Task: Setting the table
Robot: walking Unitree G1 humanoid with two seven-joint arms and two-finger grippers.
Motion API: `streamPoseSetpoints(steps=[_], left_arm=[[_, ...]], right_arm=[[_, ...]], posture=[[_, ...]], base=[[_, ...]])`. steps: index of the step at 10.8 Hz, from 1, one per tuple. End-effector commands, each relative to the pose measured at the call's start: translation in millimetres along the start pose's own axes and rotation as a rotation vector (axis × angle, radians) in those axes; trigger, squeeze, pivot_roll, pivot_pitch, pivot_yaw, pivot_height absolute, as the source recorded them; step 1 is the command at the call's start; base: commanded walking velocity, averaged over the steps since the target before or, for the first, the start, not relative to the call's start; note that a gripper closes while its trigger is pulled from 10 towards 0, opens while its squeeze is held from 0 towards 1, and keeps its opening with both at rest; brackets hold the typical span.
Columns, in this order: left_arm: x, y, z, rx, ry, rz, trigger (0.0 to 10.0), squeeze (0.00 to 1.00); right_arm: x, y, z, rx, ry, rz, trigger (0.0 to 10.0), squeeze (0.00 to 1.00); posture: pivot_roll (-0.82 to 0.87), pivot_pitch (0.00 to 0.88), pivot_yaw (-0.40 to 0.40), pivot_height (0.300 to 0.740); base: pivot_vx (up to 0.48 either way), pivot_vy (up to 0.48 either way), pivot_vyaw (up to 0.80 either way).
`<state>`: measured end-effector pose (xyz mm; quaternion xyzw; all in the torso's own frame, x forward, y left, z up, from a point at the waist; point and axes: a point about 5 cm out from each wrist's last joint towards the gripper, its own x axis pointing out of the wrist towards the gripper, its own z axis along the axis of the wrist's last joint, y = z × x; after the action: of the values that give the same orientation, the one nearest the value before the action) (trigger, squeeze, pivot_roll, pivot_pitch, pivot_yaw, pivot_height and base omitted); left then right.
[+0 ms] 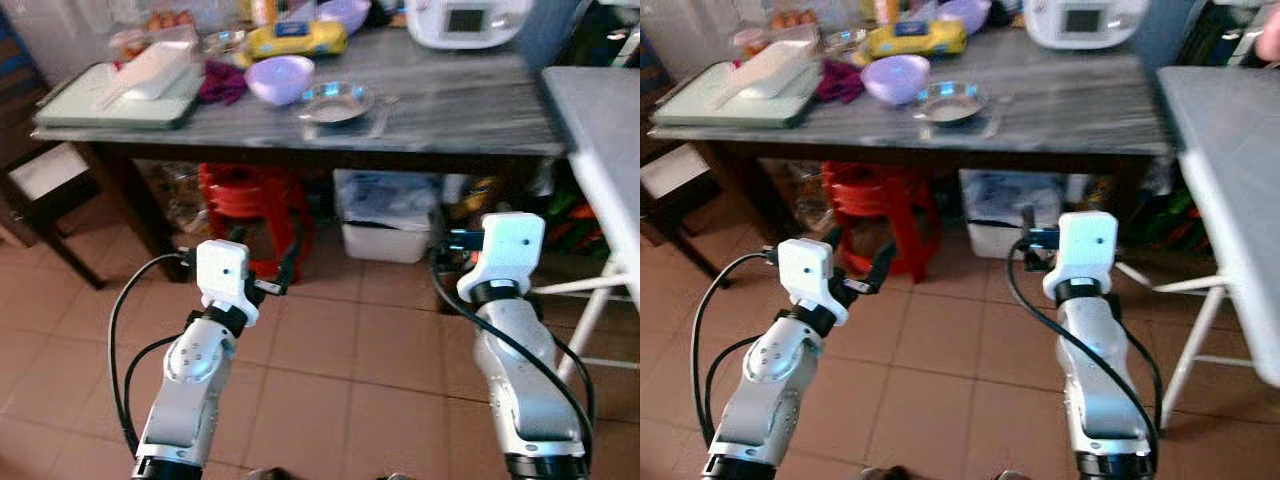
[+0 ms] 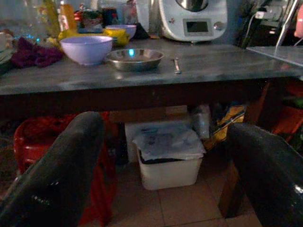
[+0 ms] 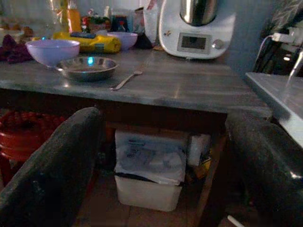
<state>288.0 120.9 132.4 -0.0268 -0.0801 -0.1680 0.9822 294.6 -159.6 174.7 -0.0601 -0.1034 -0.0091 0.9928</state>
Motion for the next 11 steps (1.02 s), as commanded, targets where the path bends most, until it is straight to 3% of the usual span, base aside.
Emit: streamPoseSetpoints(steps=[1,5,11], left_arm=[[-0.4,-1.3,-1.7,0.003,0.010,-0.014,10.0,0.00],[0.2,-0.7,-1.4,0.008,0.011,-0.019,10.0,0.00],[-1.9,0.0,3.2,0.012,0.003,-0.030,10.0,0.00]], right_arm=[[0.0,-1.7,-1.8,-0.001,0.007,-0.002,10.0,0.00],[0.9,-1.4,-3.0,0.004,0.010,-0.007,10.0,0.00],[-1.1,-1.5,-0.3,-0.002,-0.007,-0.001,10.0,0.00]], posture=[[-0.11,0.142,0.102,0.740],[-0.10,0.139,0.109,0.740],[-0.11,0.140,0.103,0.740]], base=[[0.000,-0.480,0.00],[0.000,-0.361,-0.37],[0.000,-0.338,0.00]])
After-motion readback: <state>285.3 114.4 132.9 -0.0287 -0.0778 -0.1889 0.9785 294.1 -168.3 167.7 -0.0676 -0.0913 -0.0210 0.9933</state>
